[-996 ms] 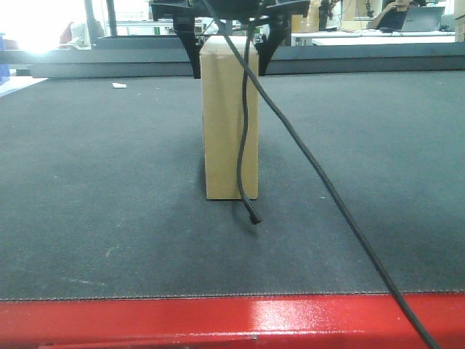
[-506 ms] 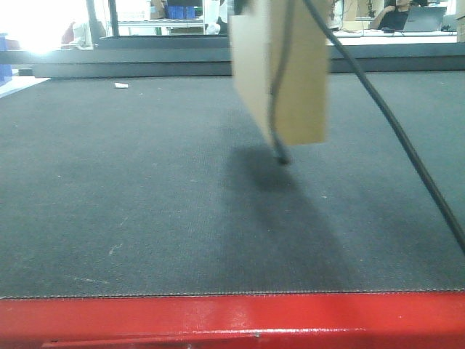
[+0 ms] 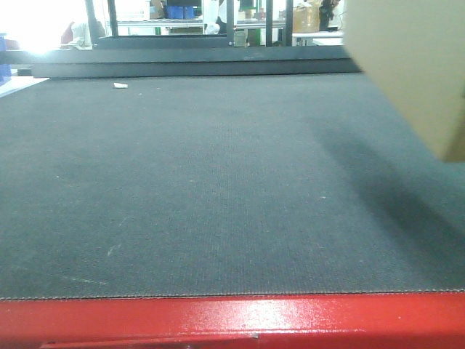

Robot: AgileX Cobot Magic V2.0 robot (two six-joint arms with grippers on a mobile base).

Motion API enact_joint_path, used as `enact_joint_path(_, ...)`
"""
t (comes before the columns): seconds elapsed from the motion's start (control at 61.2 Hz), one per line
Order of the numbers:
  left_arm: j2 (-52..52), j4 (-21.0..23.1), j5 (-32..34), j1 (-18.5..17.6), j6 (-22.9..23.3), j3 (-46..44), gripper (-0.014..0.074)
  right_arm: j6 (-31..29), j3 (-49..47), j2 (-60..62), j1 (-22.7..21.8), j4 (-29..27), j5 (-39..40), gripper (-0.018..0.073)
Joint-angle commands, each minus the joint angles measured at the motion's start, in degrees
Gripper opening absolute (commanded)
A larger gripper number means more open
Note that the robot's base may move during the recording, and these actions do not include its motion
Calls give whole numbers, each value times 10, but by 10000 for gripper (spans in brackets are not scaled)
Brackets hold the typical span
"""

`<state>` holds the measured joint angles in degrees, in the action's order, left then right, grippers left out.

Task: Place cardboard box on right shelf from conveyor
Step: 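Lift the tan box off the conveyor with the right gripper, then drive the base away from the conveyor holding the box in the right gripper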

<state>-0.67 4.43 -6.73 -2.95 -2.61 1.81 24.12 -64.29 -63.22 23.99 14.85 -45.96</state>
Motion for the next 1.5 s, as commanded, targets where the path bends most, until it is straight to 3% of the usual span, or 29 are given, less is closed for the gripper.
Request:
enact_joint_path(0.0,-9,3,50,-5,0,5,-116,-5,38,86,-5,24,76,189)
enact_joint_path(0.261,-9,3,50,-5,0,5,-116,-15,140,262,-5,32,85,189)
enact_joint_path(0.555,-9,3,50,-5,0,5,-116,-61,155,379,-5,32,68,189)
enact_joint_path(1.486,-9,3,50,-5,0,5,-116,-61,155,389,-5,32,57,189)
